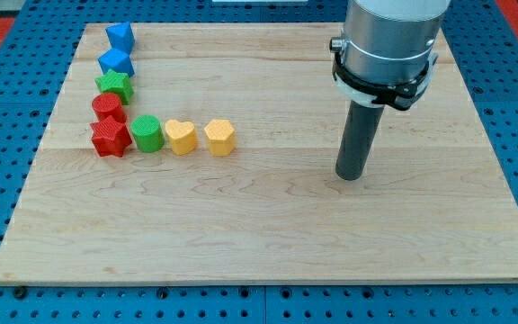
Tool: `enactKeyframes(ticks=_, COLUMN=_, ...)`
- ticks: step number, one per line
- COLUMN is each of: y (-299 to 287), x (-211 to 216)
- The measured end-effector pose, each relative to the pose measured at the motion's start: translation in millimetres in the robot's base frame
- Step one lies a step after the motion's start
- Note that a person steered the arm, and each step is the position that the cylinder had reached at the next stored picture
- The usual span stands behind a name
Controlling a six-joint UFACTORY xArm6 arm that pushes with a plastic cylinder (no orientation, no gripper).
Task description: Separate the red star from the red circle
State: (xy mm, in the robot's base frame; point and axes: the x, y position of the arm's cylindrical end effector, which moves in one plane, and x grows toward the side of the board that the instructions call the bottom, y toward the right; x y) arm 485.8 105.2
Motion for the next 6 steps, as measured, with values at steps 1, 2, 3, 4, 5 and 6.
enactKeyframes(ticks=1, y=0.0, x=0.0)
enactKeyframes(ticks=2, y=-4.0, x=1.5)
enactKeyframes(ticks=3, y=-36.1, x=44.7)
enactKeyframes(ticks=4, y=-145.3, x=43.5)
enactKeyframes(ticks=5, y=-223.9, x=31.8)
enactKeyframes(ticks=6, y=-333.7, x=3.1)
